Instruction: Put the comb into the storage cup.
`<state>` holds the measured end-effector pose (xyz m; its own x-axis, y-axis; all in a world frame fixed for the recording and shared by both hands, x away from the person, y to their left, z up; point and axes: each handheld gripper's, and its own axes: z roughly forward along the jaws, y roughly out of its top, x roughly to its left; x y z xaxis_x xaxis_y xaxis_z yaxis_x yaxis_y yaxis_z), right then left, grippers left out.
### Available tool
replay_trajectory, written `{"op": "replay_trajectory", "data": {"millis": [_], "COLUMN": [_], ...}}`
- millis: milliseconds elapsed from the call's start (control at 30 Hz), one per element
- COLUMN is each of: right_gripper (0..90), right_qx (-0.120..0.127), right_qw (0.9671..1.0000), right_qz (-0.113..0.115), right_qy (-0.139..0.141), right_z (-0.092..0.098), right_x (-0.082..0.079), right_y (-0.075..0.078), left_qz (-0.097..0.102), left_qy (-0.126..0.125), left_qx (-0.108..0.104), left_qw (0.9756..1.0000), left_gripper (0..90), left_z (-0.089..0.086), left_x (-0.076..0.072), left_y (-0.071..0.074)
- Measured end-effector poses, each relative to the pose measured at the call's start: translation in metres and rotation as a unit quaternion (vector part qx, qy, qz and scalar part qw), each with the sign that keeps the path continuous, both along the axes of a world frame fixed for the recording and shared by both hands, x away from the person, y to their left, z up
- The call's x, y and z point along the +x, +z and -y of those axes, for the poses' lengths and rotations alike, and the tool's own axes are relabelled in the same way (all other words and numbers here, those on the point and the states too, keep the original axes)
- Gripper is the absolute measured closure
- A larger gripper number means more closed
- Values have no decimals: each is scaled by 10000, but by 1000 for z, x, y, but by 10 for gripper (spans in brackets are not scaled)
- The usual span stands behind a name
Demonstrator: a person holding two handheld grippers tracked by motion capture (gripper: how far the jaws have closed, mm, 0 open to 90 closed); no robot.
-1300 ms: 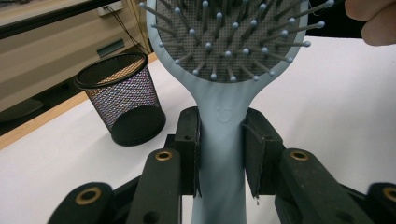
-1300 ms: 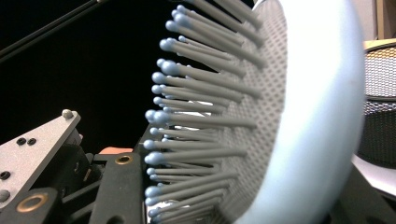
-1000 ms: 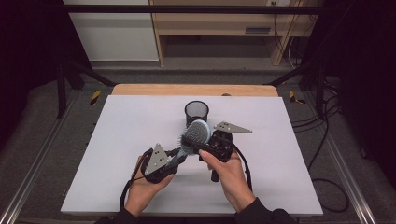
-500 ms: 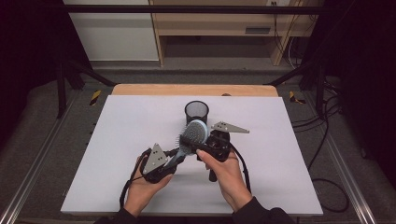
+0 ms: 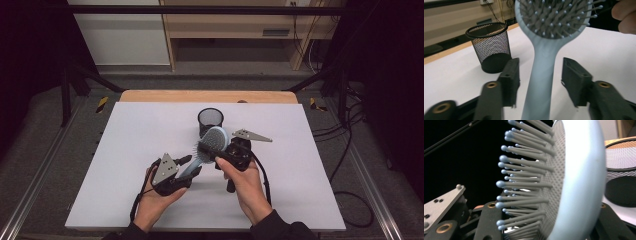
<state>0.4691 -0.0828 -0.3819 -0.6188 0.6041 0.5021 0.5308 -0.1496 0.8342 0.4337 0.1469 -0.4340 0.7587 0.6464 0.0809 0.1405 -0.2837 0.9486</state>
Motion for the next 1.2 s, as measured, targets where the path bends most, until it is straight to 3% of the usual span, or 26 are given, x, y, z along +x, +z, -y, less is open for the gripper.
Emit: {"op": "replay_trajectory", "data": {"millis": [200,367,500,767,1000,1100,1200], "right_gripper": [512,512,512,511,510,510,509], "right_qx": [53,80,9,38,-85,-99,-127], "right_qw": [9998,9996,9992,9974,9964,9962,9963], "right_qz": [-92,-14,39,140,215,251,260], "right_qy": [-161,-287,-407,-709,-811,-827,-807], "right_z": [6,14,27,49,58,60,61], "right_x": [9,15,22,32,39,40,41], "right_y": [-1,4,10,19,26,30,35], "left_qz": [-145,-176,-272,-181,-1,-11,-52], "left_qy": [54,284,590,1154,1297,1358,1495], "left_qx": [-146,-179,-234,-605,-735,-686,-757], "left_qw": [9998,9993,9976,9913,9888,9884,9859], "left_gripper": [370,267,159,83,71,70,70], "left_z": [-9,-26,-49,-96,-106,-110,-116], "left_x": [-1,-6,-11,-20,-21,-20,-18], "left_y": [-1,-1,-1,0,0,-4,-4]}}
